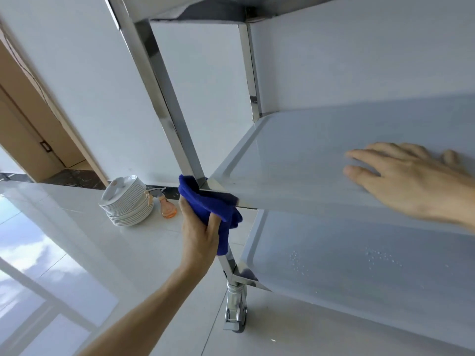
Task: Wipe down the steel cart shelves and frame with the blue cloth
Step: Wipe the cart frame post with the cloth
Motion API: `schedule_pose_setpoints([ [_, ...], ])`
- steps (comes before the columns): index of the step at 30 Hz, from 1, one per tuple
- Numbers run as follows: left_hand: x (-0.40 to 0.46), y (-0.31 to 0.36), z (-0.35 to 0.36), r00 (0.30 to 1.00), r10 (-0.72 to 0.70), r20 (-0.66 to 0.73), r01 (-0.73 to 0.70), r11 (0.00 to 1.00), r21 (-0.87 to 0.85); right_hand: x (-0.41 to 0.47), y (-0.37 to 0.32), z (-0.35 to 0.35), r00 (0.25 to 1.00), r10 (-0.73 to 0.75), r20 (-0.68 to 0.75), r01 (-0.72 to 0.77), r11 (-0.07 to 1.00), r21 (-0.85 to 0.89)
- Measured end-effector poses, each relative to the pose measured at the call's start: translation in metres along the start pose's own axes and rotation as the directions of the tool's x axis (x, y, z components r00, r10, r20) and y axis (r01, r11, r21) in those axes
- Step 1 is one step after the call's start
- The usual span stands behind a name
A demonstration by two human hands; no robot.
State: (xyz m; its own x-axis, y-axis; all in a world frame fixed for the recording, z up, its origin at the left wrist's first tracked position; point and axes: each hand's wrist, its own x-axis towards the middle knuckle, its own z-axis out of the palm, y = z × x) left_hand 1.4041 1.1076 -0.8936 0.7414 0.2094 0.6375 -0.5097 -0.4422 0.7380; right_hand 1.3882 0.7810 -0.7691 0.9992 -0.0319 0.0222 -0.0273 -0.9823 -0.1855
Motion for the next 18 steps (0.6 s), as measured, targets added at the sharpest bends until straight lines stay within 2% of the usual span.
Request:
schedule_pose_setpoints([
  [5, -0.005, -0.021, 0.01, 0.995, -0.083, -0.053, 0.082, 0.997, -0.01, 0.013, 0.004, 0.002, 0.998, -0.031, -0.064, 0.032, 0.999, 0.011],
  [10, -0.007, -0.032, 0.0, 0.996, -0.083, 0.043, 0.084, 0.996, -0.007, 0.021, 0.008, 0.01, 0.996, -0.033, -0.086, 0.038, 0.998, 0.052],
  [14, -0.037, -0.056, 0.005, 0.961, -0.236, 0.142, 0.25, 0.964, -0.093, 0.027, 0.005, 0.008, 0.998, -0.033, -0.06, 0.038, 0.995, 0.093],
  [18, -0.089, -0.082, 0.02, 0.872, -0.443, 0.208, 0.475, 0.867, -0.147, 0.019, 0.007, 0.008, 0.997, -0.021, -0.071, 0.027, 0.996, 0.086],
])
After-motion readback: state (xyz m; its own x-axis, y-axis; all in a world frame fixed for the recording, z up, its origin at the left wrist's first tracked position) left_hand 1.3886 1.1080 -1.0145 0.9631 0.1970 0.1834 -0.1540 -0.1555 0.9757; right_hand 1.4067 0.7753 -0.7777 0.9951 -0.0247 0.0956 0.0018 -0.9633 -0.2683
